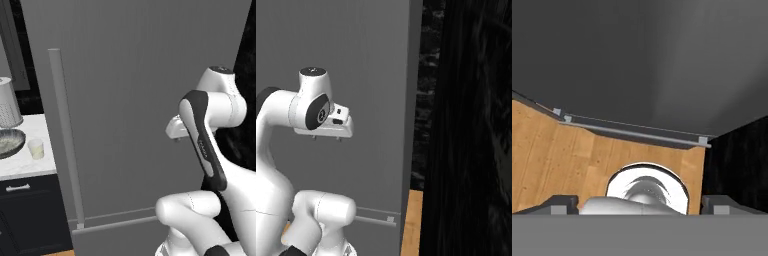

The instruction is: Grab a lemon wedge from the fridge and one ice cube from the ice bowl, and put them in the glass of lemonade.

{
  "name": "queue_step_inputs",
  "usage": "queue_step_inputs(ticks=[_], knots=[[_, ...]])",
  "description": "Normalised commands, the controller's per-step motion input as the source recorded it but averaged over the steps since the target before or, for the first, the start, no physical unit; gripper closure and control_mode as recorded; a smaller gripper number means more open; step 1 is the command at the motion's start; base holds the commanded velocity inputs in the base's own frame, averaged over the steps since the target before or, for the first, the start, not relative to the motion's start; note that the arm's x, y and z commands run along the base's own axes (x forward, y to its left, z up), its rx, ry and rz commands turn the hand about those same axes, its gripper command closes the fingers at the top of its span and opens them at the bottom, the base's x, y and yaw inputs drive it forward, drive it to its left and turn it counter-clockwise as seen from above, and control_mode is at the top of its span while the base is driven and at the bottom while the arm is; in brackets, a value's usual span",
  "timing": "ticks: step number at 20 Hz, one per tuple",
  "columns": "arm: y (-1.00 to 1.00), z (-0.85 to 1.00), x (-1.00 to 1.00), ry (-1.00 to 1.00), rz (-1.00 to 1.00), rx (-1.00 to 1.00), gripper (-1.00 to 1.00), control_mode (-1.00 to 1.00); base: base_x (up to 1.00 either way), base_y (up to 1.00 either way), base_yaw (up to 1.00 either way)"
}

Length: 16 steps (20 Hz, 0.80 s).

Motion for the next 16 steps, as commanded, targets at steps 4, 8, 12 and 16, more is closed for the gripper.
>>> queue_step_inputs(ticks=[4,8,12,16], knots=[[0.04,-0.04,-0.14,0.01,0.00,0.00,-1.00,1.00,-0.56,0.66,0.00],[0.00,0.00,0.00,0.00,0.00,0.00,-1.00,1.00,-0.48,1.00,0.01],[0.00,0.00,0.00,0.00,0.00,0.00,-1.00,1.00,-0.22,1.00,-0.02],[0.00,0.00,0.00,0.00,0.00,0.00,-1.00,1.00,0.06,1.00,-0.13]])
